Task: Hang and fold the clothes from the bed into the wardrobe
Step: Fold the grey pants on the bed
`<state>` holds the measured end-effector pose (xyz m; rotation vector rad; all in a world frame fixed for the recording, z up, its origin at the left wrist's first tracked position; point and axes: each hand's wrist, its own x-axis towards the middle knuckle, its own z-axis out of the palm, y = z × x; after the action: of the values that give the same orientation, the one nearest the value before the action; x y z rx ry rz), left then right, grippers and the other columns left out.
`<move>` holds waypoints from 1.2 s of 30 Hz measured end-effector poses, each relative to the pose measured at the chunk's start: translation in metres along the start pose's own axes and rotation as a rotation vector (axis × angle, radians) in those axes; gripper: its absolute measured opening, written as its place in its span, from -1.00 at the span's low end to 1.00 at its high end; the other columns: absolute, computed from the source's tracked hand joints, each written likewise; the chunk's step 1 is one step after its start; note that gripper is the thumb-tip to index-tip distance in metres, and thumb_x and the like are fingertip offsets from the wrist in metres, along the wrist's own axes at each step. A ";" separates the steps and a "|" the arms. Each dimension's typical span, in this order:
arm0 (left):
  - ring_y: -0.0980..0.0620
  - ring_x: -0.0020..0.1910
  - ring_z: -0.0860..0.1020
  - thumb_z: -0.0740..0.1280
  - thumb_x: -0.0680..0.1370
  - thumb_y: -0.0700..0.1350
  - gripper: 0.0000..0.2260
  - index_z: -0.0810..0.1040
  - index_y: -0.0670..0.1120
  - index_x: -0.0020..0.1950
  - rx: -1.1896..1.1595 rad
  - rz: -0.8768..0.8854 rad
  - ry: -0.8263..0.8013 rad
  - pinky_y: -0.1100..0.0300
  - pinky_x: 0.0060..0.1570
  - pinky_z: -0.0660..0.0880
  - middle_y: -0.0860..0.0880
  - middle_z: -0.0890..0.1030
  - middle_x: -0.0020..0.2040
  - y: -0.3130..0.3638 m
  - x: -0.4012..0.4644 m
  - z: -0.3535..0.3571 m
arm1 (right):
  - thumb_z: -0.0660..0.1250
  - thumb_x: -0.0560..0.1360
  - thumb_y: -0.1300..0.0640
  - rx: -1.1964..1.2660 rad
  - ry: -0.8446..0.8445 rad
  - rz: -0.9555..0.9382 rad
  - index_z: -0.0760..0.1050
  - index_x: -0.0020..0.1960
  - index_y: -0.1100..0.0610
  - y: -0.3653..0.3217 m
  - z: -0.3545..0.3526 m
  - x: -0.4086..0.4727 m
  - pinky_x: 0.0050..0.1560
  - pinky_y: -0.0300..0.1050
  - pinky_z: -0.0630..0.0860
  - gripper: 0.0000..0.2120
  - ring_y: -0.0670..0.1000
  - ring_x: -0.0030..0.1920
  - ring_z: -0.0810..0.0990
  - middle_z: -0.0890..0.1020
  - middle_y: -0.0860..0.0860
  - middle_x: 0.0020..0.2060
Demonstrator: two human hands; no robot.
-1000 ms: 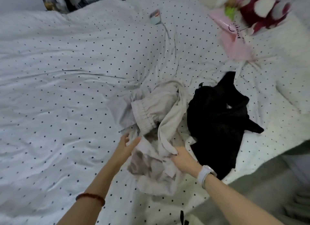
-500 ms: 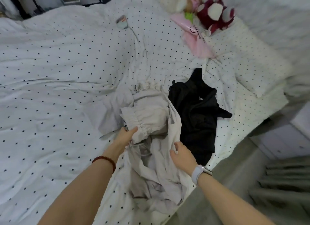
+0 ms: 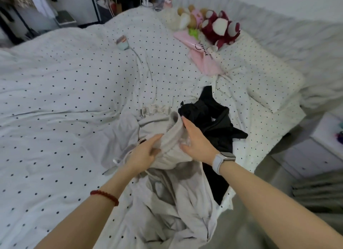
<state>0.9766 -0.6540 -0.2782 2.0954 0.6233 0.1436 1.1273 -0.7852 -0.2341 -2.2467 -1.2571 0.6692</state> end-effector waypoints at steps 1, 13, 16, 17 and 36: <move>-0.06 0.32 0.41 0.24 0.58 -0.24 -0.57 0.30 -0.05 0.43 0.057 0.077 -0.038 0.20 0.21 0.33 -0.05 0.45 0.35 0.010 -0.003 -0.007 | 0.35 0.47 0.14 0.017 -0.034 -0.029 -0.17 0.53 0.05 -0.007 -0.009 0.003 0.44 -0.07 0.14 -0.15 -0.01 0.50 0.05 0.03 -0.02 0.51; -0.08 -0.02 0.51 0.20 0.57 -0.26 -0.79 0.47 -0.11 0.18 0.295 0.416 -0.126 0.01 0.01 0.45 -0.08 0.56 0.00 0.119 -0.036 -0.063 | 0.43 0.42 0.27 0.689 -0.022 0.114 0.40 0.21 0.10 -0.066 -0.074 -0.099 0.08 -0.27 0.50 -0.59 -0.11 0.12 0.55 0.58 -0.03 0.06; -0.08 0.07 0.48 0.24 0.57 -0.20 -0.76 0.45 -0.12 0.23 0.327 0.415 0.002 0.12 0.00 0.38 -0.08 0.54 0.09 0.147 -0.053 -0.050 | 0.44 0.40 0.28 0.684 0.218 0.150 0.38 0.23 0.16 -0.073 -0.087 -0.138 0.13 -0.17 0.51 -0.56 0.02 0.15 0.55 0.57 0.08 0.11; -0.07 0.12 0.46 0.25 0.57 -0.16 -0.74 0.45 -0.12 0.25 0.344 0.446 0.048 0.13 0.03 0.36 -0.06 0.52 0.14 0.158 -0.062 -0.043 | 0.45 0.40 0.26 0.652 0.306 0.156 0.38 0.20 0.14 -0.075 -0.094 -0.155 0.15 -0.13 0.49 -0.57 0.02 0.12 0.54 0.56 0.06 0.08; 0.06 0.26 0.44 0.23 0.61 -0.12 -0.67 0.37 -0.10 0.38 0.392 0.461 -1.119 0.27 0.25 0.34 0.00 0.47 0.29 0.293 -0.294 0.169 | 0.12 0.54 0.02 -0.347 0.308 0.943 0.30 0.30 0.13 -0.012 -0.125 -0.557 0.11 0.00 0.43 -0.63 0.19 0.18 0.50 0.51 0.14 0.21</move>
<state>0.8884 -1.0560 -0.0993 2.2281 -0.5433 -0.9018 0.9413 -1.2844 -0.0291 -3.0610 -0.1018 0.3763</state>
